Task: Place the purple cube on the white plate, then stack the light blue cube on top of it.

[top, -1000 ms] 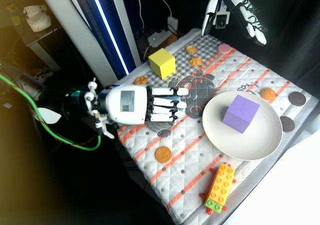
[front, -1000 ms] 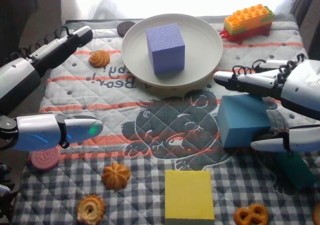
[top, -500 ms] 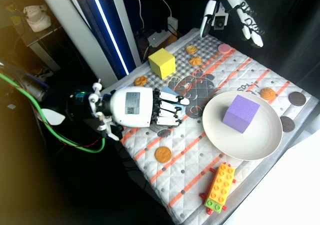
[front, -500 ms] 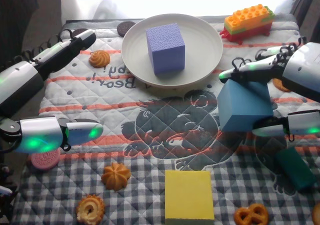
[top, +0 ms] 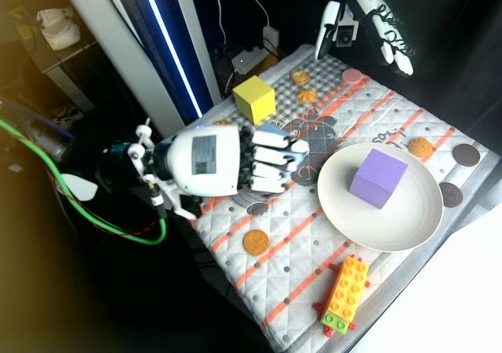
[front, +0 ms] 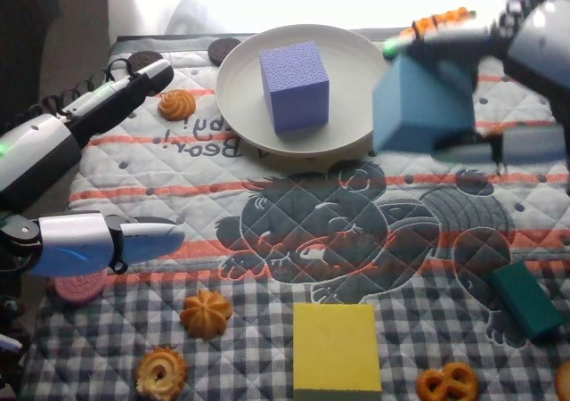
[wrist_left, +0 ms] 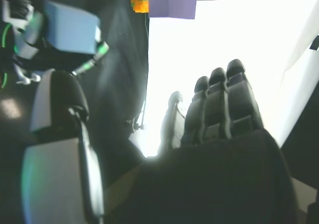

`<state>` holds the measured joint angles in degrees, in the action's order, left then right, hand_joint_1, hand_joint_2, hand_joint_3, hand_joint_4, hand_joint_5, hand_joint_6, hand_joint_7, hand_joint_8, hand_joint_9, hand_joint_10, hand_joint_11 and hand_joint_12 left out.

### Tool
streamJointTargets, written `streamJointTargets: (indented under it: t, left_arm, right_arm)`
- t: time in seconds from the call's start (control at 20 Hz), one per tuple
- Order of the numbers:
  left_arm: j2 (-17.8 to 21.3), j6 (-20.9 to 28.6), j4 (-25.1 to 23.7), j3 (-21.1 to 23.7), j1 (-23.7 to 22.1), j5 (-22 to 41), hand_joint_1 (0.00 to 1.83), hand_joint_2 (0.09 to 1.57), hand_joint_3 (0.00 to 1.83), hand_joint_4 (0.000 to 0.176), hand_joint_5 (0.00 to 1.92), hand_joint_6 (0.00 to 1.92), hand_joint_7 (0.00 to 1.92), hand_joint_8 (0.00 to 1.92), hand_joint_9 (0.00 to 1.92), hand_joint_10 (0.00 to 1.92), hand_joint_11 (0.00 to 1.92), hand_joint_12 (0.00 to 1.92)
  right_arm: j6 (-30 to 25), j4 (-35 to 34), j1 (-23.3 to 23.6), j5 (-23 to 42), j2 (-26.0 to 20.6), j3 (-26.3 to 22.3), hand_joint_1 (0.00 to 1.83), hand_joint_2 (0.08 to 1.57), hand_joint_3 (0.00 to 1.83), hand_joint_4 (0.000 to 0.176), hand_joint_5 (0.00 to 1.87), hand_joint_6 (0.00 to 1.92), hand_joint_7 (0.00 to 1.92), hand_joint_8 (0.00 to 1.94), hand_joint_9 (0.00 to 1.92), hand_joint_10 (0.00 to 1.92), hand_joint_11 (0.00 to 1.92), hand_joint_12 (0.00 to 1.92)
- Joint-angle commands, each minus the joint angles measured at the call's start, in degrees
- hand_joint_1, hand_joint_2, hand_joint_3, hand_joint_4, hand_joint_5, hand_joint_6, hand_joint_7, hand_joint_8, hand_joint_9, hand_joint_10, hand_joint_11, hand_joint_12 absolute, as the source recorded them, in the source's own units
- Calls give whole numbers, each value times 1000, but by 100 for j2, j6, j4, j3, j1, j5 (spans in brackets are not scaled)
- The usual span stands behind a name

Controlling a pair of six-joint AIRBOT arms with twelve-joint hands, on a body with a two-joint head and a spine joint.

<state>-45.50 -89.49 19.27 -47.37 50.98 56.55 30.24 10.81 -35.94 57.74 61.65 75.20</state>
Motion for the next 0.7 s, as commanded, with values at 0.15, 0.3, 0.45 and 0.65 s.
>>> streamJointTargets:
  t: [0.15, 0.3, 0.45, 0.65]
  left_arm:
    - [-40, 42, -94, -50, -79, 647, 887, 927, 1, 176, 19, 6, 0, 0, 0, 0, 0, 0]
    - [-55, 42, -100, -72, -96, 607, 842, 946, 8, 176, 27, 7, 0, 0, 0, 0, 0, 0]
    - [-91, 42, -159, -104, -152, 566, 811, 942, 4, 176, 26, 5, 0, 0, 0, 0, 0, 0]
    - [-146, 42, -227, -159, -214, 498, 825, 947, 3, 176, 15, 2, 0, 0, 0, 0, 0, 0]
  right_arm:
    - [-16, -57, 601, 283, 310, 316, 1367, 1103, 1, 0, 885, 1204, 1046, 829, 961, 1032, 731, 1134]
    - [82, 46, 1052, -53, 560, 541, 1367, 1084, 1, 0, 931, 1070, 1055, 776, 1041, 1018, 816, 1183]
    - [304, 50, 1390, -382, 817, 738, 1228, 1116, 0, 1, 905, 1111, 1056, 866, 968, 792, 749, 1459]
    - [860, 90, 1887, -915, 1123, 870, 1217, 1160, 6, 0, 912, 1157, 873, 1102, 655, 1024, 378, 1669]
